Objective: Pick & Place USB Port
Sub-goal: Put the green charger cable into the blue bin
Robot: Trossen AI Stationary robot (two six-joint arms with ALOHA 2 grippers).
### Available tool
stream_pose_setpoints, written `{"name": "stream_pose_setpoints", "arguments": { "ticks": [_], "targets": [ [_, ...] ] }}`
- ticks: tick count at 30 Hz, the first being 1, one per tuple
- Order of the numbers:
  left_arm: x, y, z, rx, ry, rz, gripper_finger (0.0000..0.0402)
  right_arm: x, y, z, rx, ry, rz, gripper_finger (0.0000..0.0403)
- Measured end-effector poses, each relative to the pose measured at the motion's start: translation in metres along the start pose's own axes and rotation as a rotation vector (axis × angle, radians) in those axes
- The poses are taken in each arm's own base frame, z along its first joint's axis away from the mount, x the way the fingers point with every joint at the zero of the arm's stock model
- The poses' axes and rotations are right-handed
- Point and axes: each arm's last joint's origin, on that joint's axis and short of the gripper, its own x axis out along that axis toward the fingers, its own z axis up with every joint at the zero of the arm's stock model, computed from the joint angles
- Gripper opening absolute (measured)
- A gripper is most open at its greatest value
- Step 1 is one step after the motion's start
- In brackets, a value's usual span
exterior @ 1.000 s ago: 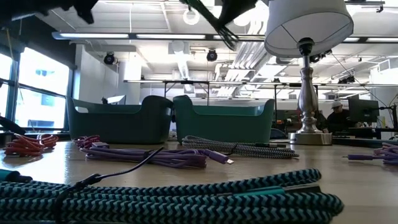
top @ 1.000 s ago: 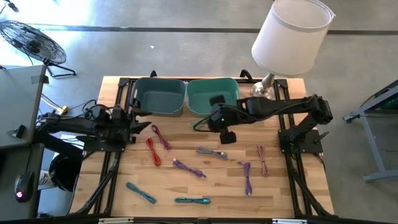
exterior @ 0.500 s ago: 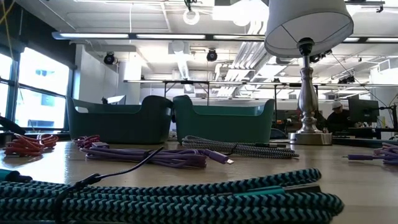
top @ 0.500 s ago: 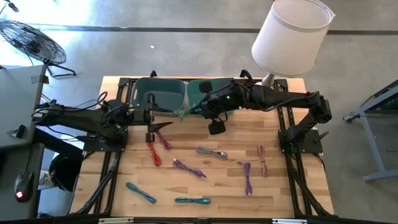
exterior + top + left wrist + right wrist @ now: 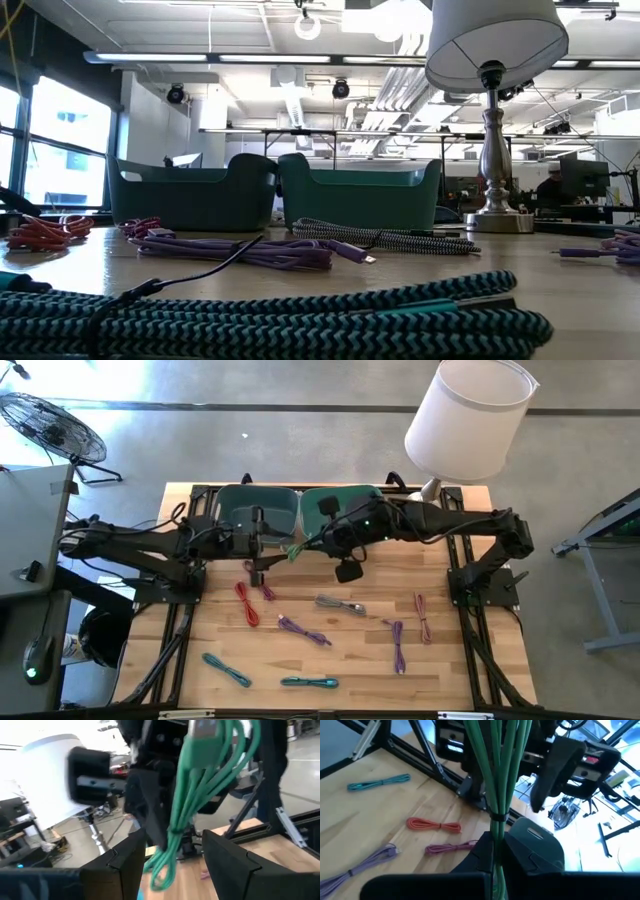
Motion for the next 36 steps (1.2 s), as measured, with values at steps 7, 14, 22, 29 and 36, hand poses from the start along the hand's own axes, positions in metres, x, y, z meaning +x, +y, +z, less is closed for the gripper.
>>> {"name": "stream_pose_setpoints", "arguments": {
  "ticks": [7,14,22,29,36],
  "targets": [
    [0.015,-0.001,0.004,-0.019,-0.006,-0.050,0.0190,0.018,0.004,-0.009,0.003,0.042,0.026,0.0008],
    [0.017,0.000,0.007,0.009,0.043,-0.079,0.0048,0.019,0.004,-0.011,0.009,0.082,-0.019,0.0019],
    [0.015,0.005,0.021,0.081,0.145,-0.084,0.0012,0.019,0.004,-0.010,0.118,0.116,-0.093,0.0033],
    [-0.010,0.023,0.049,0.204,0.502,-0.017,0.0010,-0.008,0.001,-0.006,0.210,0.143,-0.132,0.0101],
    [-0.049,0.044,0.048,0.331,0.986,0.077,0.0010,-0.050,0.007,0.005,0.211,0.180,-0.201,0.0174]
  ]
}}
